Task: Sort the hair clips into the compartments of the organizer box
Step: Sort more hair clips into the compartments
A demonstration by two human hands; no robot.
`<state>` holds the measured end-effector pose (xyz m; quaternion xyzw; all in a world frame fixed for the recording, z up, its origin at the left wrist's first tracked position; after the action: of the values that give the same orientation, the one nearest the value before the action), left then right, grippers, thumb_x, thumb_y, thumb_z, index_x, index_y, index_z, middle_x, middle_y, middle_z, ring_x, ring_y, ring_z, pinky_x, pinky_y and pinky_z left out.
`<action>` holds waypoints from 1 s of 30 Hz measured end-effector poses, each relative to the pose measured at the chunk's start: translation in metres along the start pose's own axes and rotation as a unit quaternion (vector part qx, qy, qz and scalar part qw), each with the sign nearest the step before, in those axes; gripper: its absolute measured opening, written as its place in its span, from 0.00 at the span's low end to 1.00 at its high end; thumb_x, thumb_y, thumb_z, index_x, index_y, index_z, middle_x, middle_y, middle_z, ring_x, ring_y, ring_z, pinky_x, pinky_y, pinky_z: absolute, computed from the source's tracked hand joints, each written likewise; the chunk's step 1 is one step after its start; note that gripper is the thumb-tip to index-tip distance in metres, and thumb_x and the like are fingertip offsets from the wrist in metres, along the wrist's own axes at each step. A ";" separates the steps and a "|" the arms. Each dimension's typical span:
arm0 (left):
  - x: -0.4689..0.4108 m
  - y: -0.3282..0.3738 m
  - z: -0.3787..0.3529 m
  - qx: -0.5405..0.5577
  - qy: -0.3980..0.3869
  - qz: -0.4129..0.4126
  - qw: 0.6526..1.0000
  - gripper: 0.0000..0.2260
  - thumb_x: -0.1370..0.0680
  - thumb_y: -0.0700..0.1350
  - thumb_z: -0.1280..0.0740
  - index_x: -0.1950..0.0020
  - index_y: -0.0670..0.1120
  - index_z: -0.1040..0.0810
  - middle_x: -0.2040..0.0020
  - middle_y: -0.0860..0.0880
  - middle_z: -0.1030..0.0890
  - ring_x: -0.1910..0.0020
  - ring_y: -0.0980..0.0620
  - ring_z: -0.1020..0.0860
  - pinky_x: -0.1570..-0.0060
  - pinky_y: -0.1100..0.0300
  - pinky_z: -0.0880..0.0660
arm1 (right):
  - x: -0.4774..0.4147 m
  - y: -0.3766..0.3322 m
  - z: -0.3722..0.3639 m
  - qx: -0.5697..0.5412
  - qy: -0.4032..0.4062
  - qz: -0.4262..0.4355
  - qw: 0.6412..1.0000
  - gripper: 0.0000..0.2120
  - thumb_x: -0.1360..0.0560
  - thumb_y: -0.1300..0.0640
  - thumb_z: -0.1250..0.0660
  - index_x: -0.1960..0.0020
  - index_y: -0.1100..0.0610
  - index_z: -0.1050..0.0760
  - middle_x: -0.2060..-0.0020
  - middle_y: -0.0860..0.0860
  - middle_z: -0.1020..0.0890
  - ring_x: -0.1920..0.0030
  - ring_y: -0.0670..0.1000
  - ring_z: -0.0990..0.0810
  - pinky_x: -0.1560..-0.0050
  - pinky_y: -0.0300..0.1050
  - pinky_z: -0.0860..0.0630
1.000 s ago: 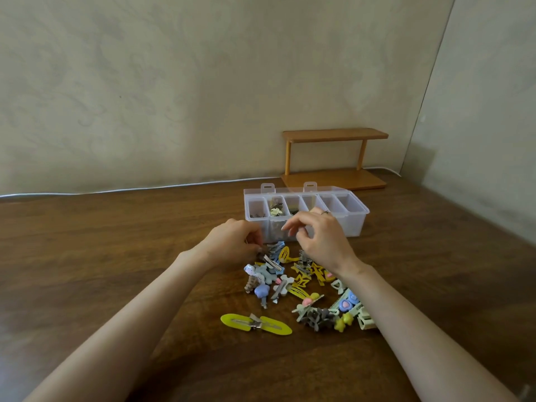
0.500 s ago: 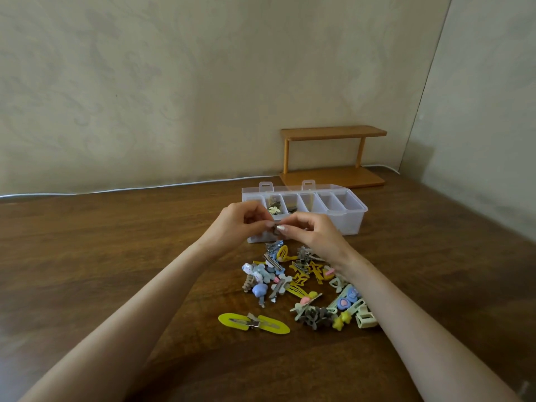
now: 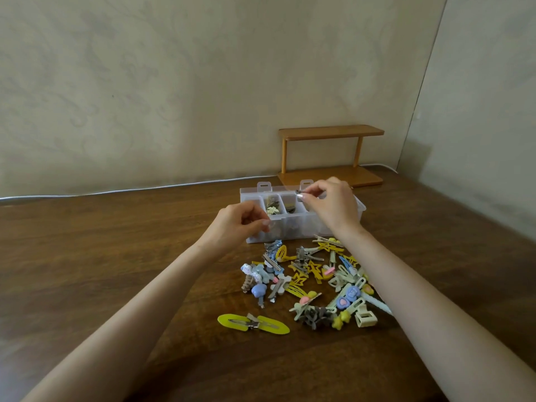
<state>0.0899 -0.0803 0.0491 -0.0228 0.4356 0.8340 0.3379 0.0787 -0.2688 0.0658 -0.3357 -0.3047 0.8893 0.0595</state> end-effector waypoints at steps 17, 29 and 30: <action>-0.002 -0.012 0.012 -0.070 0.022 0.010 0.997 0.01 0.24 0.43 0.35 0.55 0.47 0.23 0.60 0.53 0.19 0.64 0.63 0.22 0.64 0.70 0.27 | 0.040 -0.052 -0.022 -0.079 -0.207 0.058 0.973 0.04 0.26 0.56 0.32 0.51 0.53 0.20 0.58 0.44 0.21 0.58 0.40 0.25 0.57 0.37 0.30; -0.002 -0.023 0.016 -0.079 0.031 0.035 0.996 0.03 0.24 0.43 0.34 0.53 0.44 0.22 0.61 0.53 0.19 0.62 0.60 0.22 0.60 0.66 0.25 | 0.116 -0.095 -0.082 -0.001 -0.392 0.220 0.893 0.11 0.26 0.58 0.31 0.46 0.46 0.18 0.48 0.44 0.31 0.42 0.46 0.33 0.47 0.40 0.37; -0.002 -0.023 0.016 -0.079 0.032 0.035 0.996 0.04 0.24 0.43 0.34 0.53 0.44 0.22 0.61 0.52 0.19 0.62 0.59 0.21 0.60 0.65 0.24 | 0.117 -0.094 -0.083 0.007 -0.391 0.227 0.892 0.11 0.26 0.57 0.31 0.46 0.46 0.18 0.47 0.45 0.31 0.42 0.46 0.33 0.47 0.39 0.38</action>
<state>0.1092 -0.0598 0.0432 -0.0611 0.3798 0.8759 0.2912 0.0325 -0.1146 0.0064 -0.0203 -0.2127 0.9401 -0.2656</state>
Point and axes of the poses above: each hand's wrist, its own x-axis away from the middle knuckle, its own z-axis out of the back of the hand, y = z × x, the point moved 10 cm from there along -x, towards the middle knuckle
